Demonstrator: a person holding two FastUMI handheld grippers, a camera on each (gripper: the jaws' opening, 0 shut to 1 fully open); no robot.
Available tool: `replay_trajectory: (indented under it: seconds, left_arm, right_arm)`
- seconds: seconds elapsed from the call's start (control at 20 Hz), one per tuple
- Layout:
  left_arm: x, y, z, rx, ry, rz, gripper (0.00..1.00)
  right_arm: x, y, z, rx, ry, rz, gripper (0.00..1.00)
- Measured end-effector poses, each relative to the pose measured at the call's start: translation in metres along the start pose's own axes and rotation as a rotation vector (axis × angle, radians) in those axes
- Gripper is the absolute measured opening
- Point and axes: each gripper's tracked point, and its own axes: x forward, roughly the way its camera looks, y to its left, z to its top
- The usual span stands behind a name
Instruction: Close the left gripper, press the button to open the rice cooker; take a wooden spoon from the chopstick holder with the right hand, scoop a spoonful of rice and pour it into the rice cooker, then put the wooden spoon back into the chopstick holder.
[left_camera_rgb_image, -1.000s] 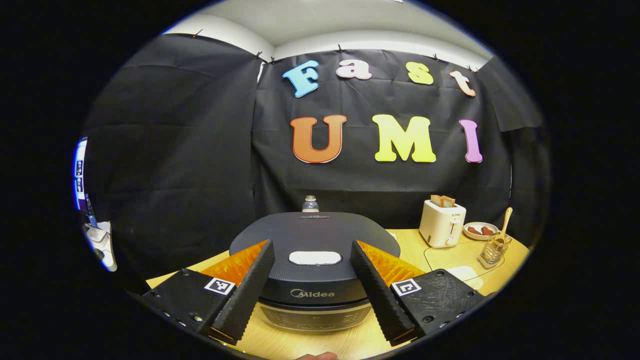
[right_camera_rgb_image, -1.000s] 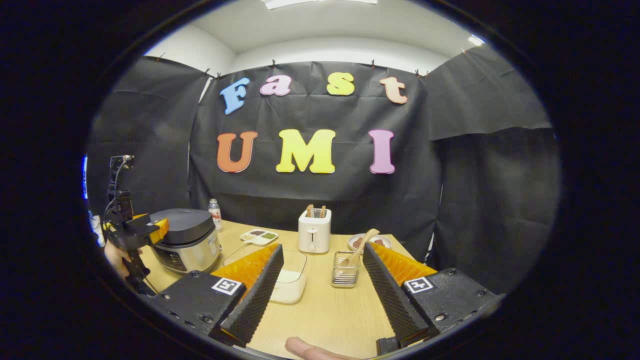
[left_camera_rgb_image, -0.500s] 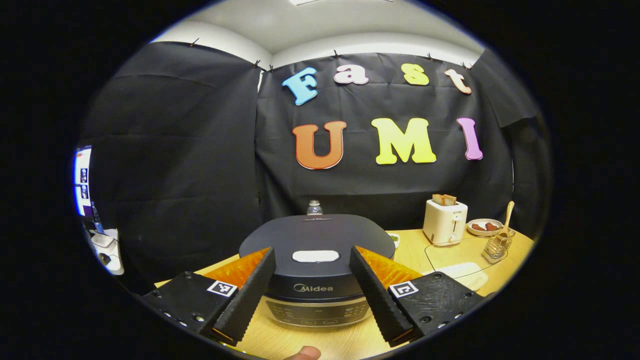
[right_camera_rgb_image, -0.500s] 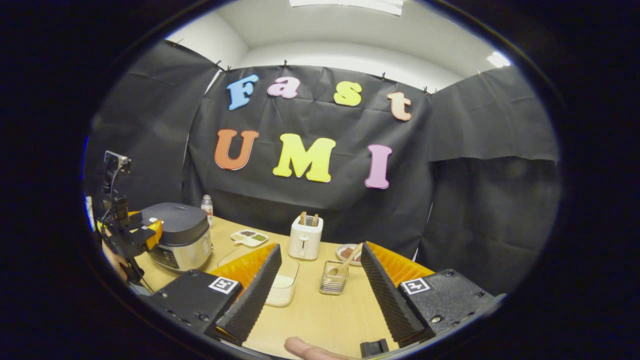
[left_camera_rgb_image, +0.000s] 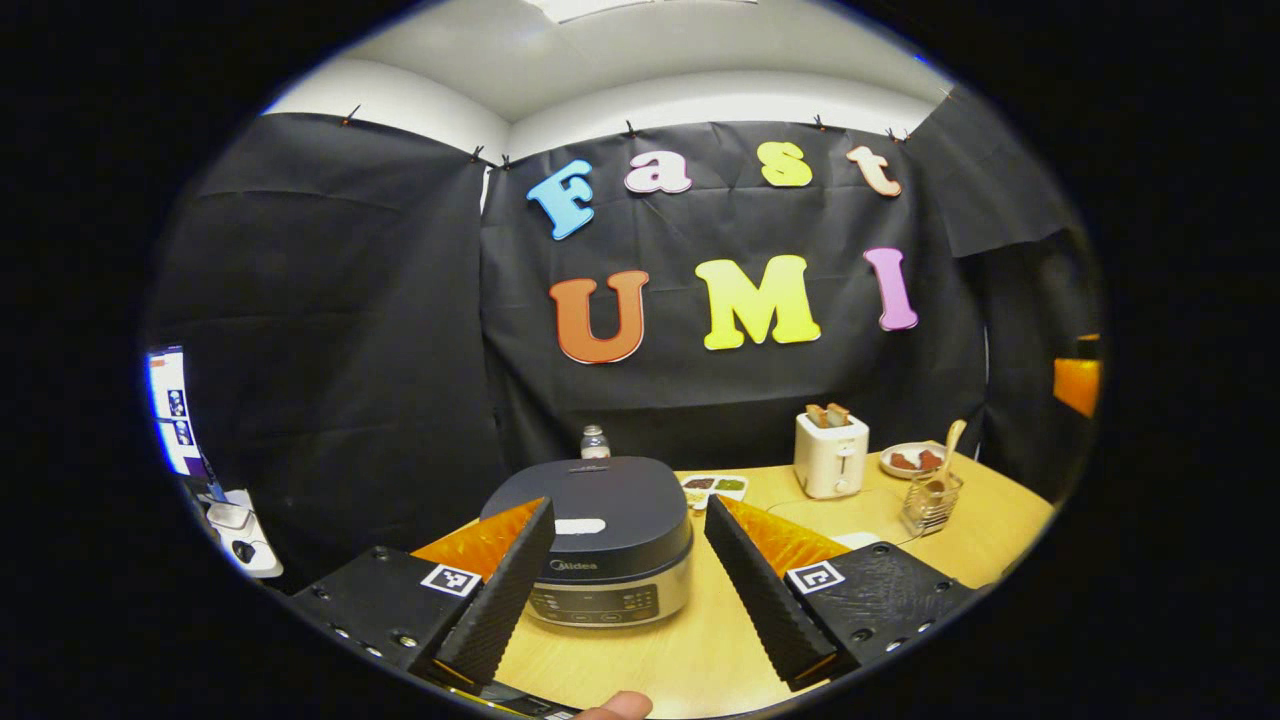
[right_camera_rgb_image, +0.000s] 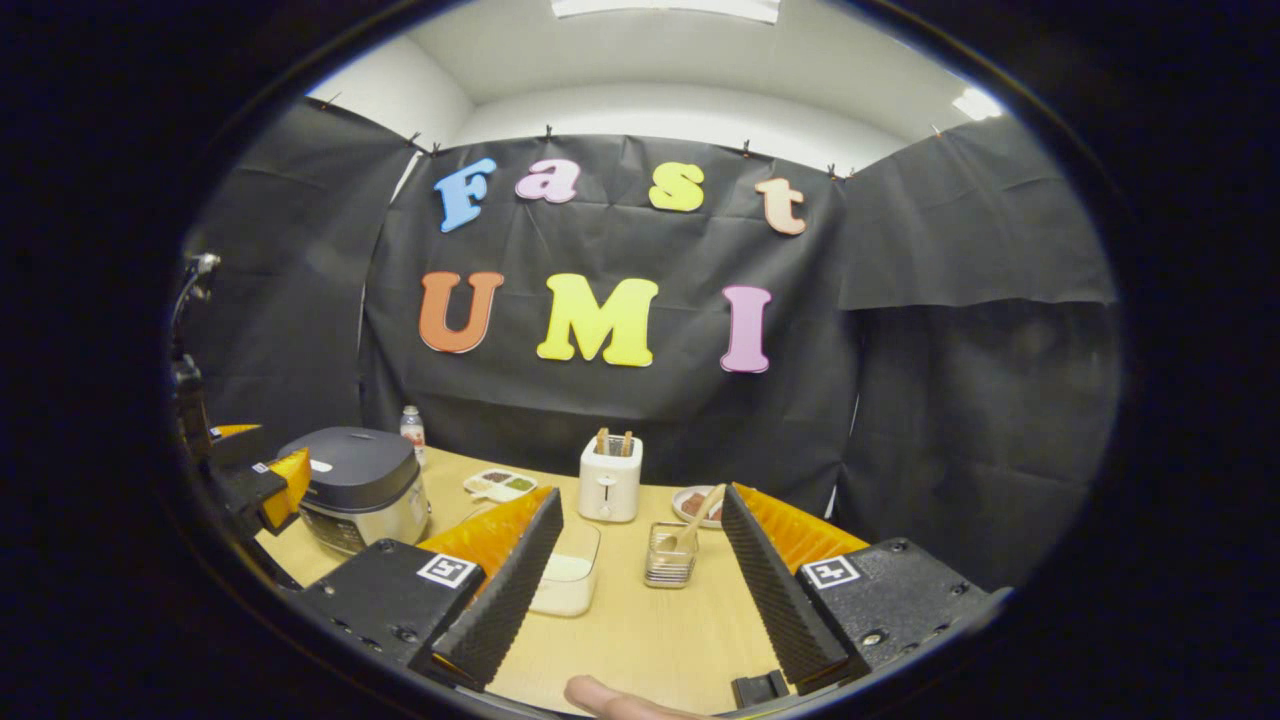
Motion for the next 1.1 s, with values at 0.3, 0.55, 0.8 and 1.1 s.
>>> replay_trajectory:
  seconds: [0.3, 0.55, 0.8, 1.1]
  left_arm:
    - [-0.024, -0.015, 0.017, -0.011, 0.025, -0.018, 0.96]
    - [-0.035, -0.041, 0.022, -0.048, 0.025, -0.071, 0.96]
    - [-0.042, -0.059, 0.018, -0.034, 0.008, -0.105, 0.95]
    - [-0.050, -0.068, 0.016, -0.059, -0.013, -0.127, 0.95]
  right_arm:
    - [-0.006, -0.021, 0.000, 0.035, -0.005, -0.017, 1.00]
    - [-0.008, -0.038, -0.004, 0.080, -0.002, -0.029, 1.00]
    - [-0.006, -0.045, -0.010, 0.108, -0.001, -0.013, 1.00]
    - [-0.003, -0.049, -0.021, 0.125, 0.004, 0.008, 1.00]
